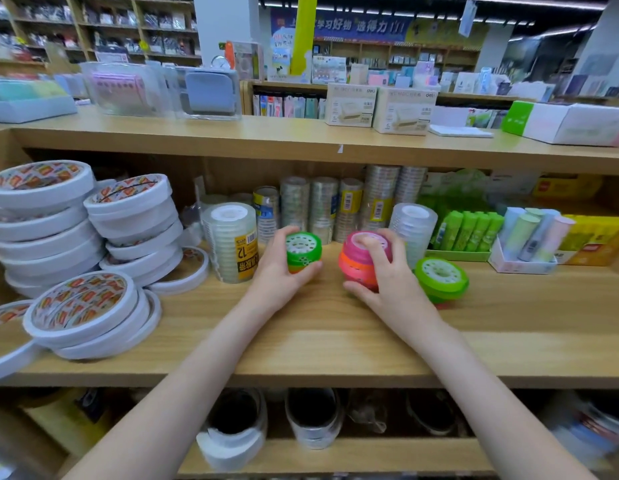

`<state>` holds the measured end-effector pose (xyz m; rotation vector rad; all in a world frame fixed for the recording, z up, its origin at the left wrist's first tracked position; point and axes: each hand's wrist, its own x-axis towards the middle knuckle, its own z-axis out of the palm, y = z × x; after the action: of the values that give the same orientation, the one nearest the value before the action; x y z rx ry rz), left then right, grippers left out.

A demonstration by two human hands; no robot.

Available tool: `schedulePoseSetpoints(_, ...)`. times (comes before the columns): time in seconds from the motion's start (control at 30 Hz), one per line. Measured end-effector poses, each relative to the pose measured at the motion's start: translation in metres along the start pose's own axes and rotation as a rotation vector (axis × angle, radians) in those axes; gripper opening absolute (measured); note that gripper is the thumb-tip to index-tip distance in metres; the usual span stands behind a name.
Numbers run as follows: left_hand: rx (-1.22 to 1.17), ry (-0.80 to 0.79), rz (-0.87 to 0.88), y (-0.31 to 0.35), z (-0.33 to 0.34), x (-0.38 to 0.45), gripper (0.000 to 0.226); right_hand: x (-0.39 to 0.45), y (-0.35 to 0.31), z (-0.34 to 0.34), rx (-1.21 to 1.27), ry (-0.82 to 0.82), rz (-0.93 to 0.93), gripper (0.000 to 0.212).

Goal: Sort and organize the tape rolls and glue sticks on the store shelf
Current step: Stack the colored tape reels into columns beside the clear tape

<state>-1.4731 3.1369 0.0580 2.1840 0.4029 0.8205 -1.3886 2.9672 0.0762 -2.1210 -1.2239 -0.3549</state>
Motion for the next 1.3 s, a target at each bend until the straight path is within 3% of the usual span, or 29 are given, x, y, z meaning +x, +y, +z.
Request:
schedulePoseSetpoints(0.5, -0.085, -0.114, -0.027, 0.006, -0.002, -0.002, 0.077, 0.007, 0.005, -0.018, 0.004, -0.136, 0.048, 0.046)
schedulePoseSetpoints(0.6, -0.086, -0.115, -0.030, 0.006, -0.002, -0.002, 0.077, 0.005, 0.004, -0.023, -0.002, -0.189, 0.062, 0.051)
schedulePoseSetpoints(0.7, -0.071, -0.120, -0.029, 0.007, -0.003, -0.003, 0.076, -0.002, 0.005, -0.044, -0.012, -0.116, 0.039, 0.072)
schedulePoseSetpoints(0.8, -0.074, -0.132, -0.040, 0.009, -0.003, -0.005, 0.078, -0.016, 0.023, -0.070, -0.068, 0.053, 0.102, 0.058)
schedulePoseSetpoints(0.93, -0.069, -0.156, -0.058, 0.010, -0.003, -0.005, 0.080, -0.036, 0.046, -0.064, -0.079, -0.098, 0.317, 0.048)
schedulePoseSetpoints(1.07, -0.058, -0.162, -0.049, 0.014, -0.006, -0.008, 0.080, -0.039, 0.048, -0.048, -0.019, 0.011, 0.311, 0.051)
schedulePoseSetpoints(1.3, -0.098, -0.201, -0.032, 0.018, -0.009, -0.015, 0.085, -0.035, 0.048, -0.035, 0.045, 0.017, 0.347, 0.057)
